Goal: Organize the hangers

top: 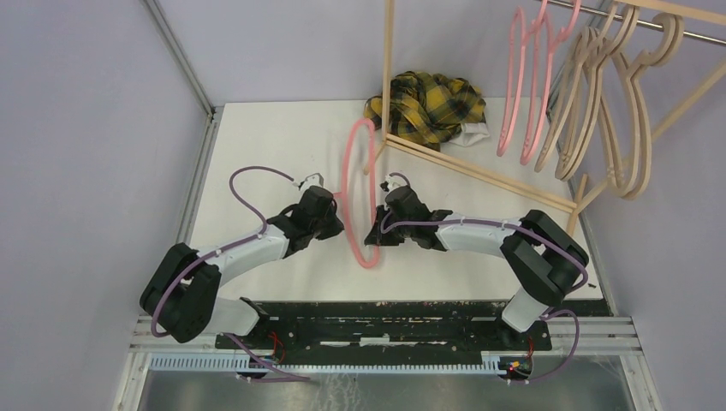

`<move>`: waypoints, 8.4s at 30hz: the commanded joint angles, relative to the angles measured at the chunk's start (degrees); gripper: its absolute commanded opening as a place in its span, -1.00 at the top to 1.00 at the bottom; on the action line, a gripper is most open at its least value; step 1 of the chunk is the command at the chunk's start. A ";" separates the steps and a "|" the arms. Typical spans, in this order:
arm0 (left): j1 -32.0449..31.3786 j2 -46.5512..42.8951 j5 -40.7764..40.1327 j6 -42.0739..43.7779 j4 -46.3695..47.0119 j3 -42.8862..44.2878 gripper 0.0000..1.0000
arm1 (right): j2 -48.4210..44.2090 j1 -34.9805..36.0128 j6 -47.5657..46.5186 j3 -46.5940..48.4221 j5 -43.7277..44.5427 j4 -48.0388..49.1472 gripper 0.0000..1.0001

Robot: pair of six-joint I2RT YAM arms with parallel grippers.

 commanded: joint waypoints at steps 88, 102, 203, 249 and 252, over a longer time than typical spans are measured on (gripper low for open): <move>-3.52 -3.43 -7.79 5.94 -8.81 19.82 0.94 | -8.18 20.22 -24.45 28.19 23.31 -25.47 -0.40; -3.78 -10.57 -1.06 3.61 -13.11 25.58 0.94 | -8.87 20.25 -23.80 20.49 36.49 -18.08 -0.32; -3.78 -41.64 0.25 10.91 -8.16 5.46 -0.92 | -18.70 -14.17 7.22 30.13 11.77 8.85 0.99; -3.78 -37.95 -3.71 12.17 -9.53 3.72 -0.99 | -29.61 -22.87 -2.04 30.55 10.59 -7.38 -0.59; -3.78 -36.77 -4.81 12.26 -9.35 3.02 -0.99 | -32.02 -21.85 -6.62 30.56 10.33 -9.24 -1.00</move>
